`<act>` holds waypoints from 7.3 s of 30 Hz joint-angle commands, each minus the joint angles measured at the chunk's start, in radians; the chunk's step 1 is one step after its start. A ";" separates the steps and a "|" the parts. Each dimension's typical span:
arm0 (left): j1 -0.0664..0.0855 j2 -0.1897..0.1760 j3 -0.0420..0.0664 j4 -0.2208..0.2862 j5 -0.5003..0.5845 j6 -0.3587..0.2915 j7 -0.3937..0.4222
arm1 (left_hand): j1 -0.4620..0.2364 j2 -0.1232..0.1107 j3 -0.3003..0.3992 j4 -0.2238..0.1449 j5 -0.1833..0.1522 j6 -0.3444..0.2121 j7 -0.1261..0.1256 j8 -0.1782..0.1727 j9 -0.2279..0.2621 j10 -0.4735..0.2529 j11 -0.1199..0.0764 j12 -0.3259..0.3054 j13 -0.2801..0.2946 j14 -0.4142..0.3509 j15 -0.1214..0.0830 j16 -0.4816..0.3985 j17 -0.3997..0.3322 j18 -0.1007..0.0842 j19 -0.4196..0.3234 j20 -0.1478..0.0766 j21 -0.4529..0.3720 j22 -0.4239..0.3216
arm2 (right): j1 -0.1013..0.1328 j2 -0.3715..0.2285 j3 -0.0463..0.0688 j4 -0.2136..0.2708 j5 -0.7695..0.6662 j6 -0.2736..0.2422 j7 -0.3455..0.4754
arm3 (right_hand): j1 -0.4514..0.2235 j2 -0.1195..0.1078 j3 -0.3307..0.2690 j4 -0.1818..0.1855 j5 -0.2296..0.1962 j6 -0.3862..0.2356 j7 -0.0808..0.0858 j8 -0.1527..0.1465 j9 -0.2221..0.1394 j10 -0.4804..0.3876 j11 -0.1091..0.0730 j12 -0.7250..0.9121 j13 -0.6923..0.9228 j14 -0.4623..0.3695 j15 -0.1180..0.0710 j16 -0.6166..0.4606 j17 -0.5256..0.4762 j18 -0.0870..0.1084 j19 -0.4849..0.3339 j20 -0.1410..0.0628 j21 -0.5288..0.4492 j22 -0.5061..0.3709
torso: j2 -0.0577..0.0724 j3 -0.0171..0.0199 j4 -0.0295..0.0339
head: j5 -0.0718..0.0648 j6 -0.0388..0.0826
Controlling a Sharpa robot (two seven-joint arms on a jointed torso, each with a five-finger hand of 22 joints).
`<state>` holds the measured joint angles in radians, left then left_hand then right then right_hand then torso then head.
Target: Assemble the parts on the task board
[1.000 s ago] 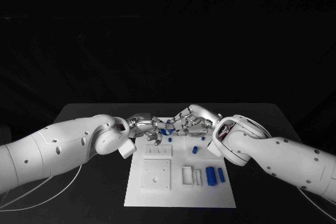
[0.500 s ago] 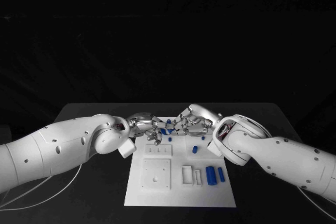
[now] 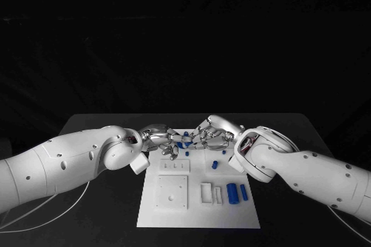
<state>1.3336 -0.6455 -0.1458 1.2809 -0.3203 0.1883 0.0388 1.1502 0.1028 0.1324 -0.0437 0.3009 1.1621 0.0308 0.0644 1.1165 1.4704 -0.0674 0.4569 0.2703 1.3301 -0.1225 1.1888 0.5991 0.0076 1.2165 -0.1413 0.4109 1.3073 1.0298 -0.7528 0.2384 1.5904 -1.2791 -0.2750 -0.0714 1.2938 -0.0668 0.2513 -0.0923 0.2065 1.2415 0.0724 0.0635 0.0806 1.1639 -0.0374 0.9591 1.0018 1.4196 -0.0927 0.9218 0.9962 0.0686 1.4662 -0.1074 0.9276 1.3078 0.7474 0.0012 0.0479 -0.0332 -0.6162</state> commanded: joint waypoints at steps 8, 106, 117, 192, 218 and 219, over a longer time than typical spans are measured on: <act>0.000 0.006 0.000 0.010 -0.008 0.022 0.011 | 0.071 0.028 -0.018 0.007 0.010 0.024 -0.040 0.002 -0.035 0.027 0.003 -0.023 -0.006 -0.019 0.004 -0.010 -0.008 -0.008 -0.009 0.007 -0.014 0.019 | -0.002 0.010 0.001 0.005 -0.049 0.008 -0.041 | -0.018 -0.007 -0.009 0.014 0.032 0.067 -0.053 0.001 0.031 0.015 -0.010 0.003 0.009 0.009 -0.010 0.011 0.008 -0.012 0.013 -0.014 0.015 0.119 | -0.001 -0.0002 0.0000 | -0.001 -0.001; -0.003 0.006 0.000 0.006 -0.105 -0.026 -0.034 | 0.007 -0.026 0.101 -0.116 0.226 -0.052 -0.031 0.143 -0.076 -0.005 0.004 -0.012 0.001 -0.056 0.009 0.034 -0.046 -0.007 -0.039 0.009 0.011 0.021 | -0.019 -0.006 0.001 -0.020 -0.040 -0.066 -0.126 | -0.053 -0.072 -0.168 0.123 0.125 -0.161 0.025 0.001 -0.013 -0.062 0.042 -0.102 -0.077 -0.036 0.028 -0.082 -0.029 0.016 -0.007 0.022 -0.124 0.090 | -0.001 0.0005 0.0000 | -0.008 -0.001; -0.004 0.005 0.000 0.007 -0.241 -0.105 -0.067 | 0.005 -0.029 0.106 -0.125 0.236 -0.047 -0.032 0.148 -0.086 0.003 0.002 -0.014 -0.002 -0.045 0.006 0.032 -0.049 -0.005 -0.033 0.006 0.017 0.021 | -0.019 -0.053 0.004 -0.021 0.019 -0.029 -0.076 | -0.003 -0.066 -0.243 0.117 0.187 -0.204 0.037 -0.001 -0.015 -0.085 0.050 -0.077 -0.147 -0.051 0.036 -0.074 -0.045 0.024 -0.007 0.032 -0.186 0.087 | 0.000 0.0005 -0.0012 | -0.003 0.001; 0.041 0.255 -0.042 -0.175 -0.640 0.004 -0.644 | -0.049 -0.042 0.148 -0.210 0.379 -0.009 -0.039 0.150 -0.112 0.040 -0.006 0.017 -0.015 0.009 -0.009 0.027 -0.040 0.005 -0.008 -0.008 0.071 0.020 | 0.082 -0.008 0.105 -0.258 0.190 -0.132 -0.045 | -0.021 -0.055 -0.216 0.104 0.247 -0.191 0.034 -0.001 -0.015 -0.083 0.045 -0.062 -0.182 -0.048 0.032 -0.071 -0.054 0.022 -0.001 0.028 -0.186 0.088 | 0.000 0.0007 -0.0021 | 0.012 -0.037; 0.039 0.253 -0.063 -0.184 -0.639 0.037 -0.638 | -0.047 -0.043 0.147 -0.211 0.378 -0.010 -0.038 0.149 -0.113 0.039 -0.005 0.016 -0.018 0.007 -0.008 0.023 -0.040 0.004 -0.010 -0.008 0.070 0.020 | 0.082 -0.003 0.105 -0.258 0.187 -0.126 -0.046 | -0.023 -0.054 -0.215 0.105 0.246 -0.190 0.034 -0.001 -0.015 -0.084 0.045 -0.060 -0.184 -0.048 0.032 -0.071 -0.054 0.022 0.000 0.027 -0.186 0.089 | -0.001 0.0008 -0.0019 | 0.015 -0.040; 0.039 0.253 -0.063 -0.185 -0.639 0.037 -0.637 | -0.047 -0.043 0.147 -0.211 0.378 -0.010 -0.038 0.149 -0.113 0.039 -0.005 0.016 -0.018 0.007 -0.008 0.023 -0.040 0.004 -0.010 -0.008 0.070 0.020 | 0.082 -0.003 0.105 -0.258 0.187 -0.126 -0.046 | -0.023 -0.054 -0.215 0.105 0.246 -0.190 0.034 -0.001 -0.015 -0.084 0.045 -0.060 -0.184 -0.048 0.032 -0.071 -0.054 0.022 0.000 0.027 -0.186 0.089 | -0.001 0.0008 -0.0019 | 0.015 -0.040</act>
<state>1.3733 -0.3931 -0.2080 1.0963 -0.9563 0.2090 -0.6083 1.1033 0.0521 0.1116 -0.0835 0.6750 1.1291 0.0121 0.2119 1.0024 1.4650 -0.0658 0.4684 0.2530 1.3313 -0.1332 1.2142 0.5584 0.0075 1.2079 -0.1466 0.4778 1.3076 1.1113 -0.7564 0.3425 1.3309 -1.0826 -0.4075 -0.1242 1.2783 -0.1197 0.0296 0.0109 0.4493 1.0441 0.1071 0.0674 0.0667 1.0828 0.0143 0.8946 0.8186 1.3719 -0.0556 0.8459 0.9432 0.0837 1.4576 -0.0803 0.7416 1.3075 0.7464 0.0023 0.0461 -0.0176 -0.6569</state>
